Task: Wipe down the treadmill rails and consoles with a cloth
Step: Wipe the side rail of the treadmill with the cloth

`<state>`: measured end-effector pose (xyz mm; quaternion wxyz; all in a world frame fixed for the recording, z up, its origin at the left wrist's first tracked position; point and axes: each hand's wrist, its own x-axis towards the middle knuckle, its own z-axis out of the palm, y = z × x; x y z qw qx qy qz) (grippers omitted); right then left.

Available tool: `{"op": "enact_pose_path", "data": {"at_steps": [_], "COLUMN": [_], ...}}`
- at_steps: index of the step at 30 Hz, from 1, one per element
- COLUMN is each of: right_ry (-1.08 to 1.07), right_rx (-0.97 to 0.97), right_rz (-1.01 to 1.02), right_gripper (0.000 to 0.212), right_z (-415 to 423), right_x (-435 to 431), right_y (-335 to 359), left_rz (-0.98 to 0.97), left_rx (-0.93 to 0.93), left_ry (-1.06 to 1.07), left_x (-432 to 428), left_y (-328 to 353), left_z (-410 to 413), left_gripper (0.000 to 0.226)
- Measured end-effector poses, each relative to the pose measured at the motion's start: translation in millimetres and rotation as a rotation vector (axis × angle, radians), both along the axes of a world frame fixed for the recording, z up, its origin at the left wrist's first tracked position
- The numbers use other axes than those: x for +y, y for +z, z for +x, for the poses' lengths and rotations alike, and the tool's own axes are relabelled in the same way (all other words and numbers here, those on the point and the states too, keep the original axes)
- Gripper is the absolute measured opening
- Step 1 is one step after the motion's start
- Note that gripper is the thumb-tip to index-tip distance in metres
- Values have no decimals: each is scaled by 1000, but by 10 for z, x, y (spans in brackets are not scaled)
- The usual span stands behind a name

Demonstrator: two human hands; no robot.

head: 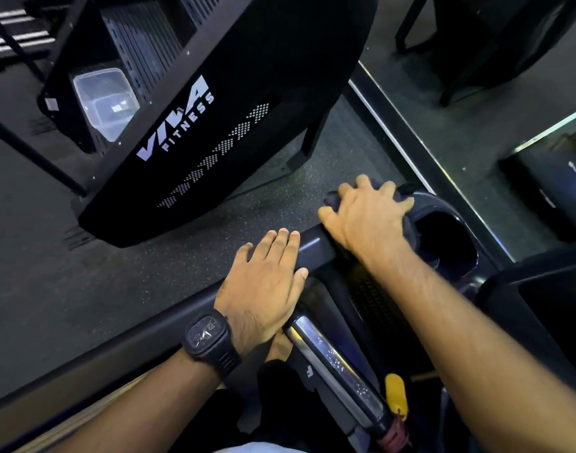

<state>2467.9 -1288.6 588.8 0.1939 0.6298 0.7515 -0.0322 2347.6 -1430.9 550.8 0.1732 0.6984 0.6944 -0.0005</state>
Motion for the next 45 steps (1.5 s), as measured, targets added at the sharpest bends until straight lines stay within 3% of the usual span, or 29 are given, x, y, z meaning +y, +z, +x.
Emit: {"op": "enact_pose_path", "data": {"at_steps": [2,4,7,11,14,17,20,24,27,30,33,36,39,42,45], "right_ry": [135,253,156,-77,37,221,134,-57,68,177,11,-137,14,150,22], "right_rx": [46,58,-108,5,71,3,-165,-91,16,55,-49,9,-5,57,75], "right_rz": [51,-54,-268,-74,61,-108,-282,-111,83,-42,-211,-31,151,66,-47], "right_gripper": [54,54,66,63,56,58,67,66,57,56,66,61,53,51,54], "right_z": [-17,-119,-245,32,102,-89,-193,9,107,88,120,247,169,84,179], "right_x": [-152,-41,286,228,-24,145,432,394,84,223,528,435,109,138,374], "right_y": [-14,9,32,-15,-39,0,20,-23,-67,-7,31,-26,-92,-109,-75], "left_rz": [0,2,-2,-14,-15,-17,-19,-26,-29,-33,-25,-20,-16,-15,-10], "left_rx": [10,12,14,6,9,14,8,5,7,-3,-11,1,-1,-8,-33], "left_ry": [4,3,-9,-9,-15,-27,-40,-49,-51,-55,-54,-62,-51,-59,-78], "left_x": [0,14,32,41,68,110,142,160,166,196,210,206,220,253,276], "left_y": [-13,-20,-17,13,14,22,21,31,20,26,25,14,16,14,25], "left_z": [4,3,-3,8,21,32,46,54,59,78,73,81,92,102,105], "left_gripper": [68,69,70,70,71,71,75,78,78,79,75,73,72,72,73]}}
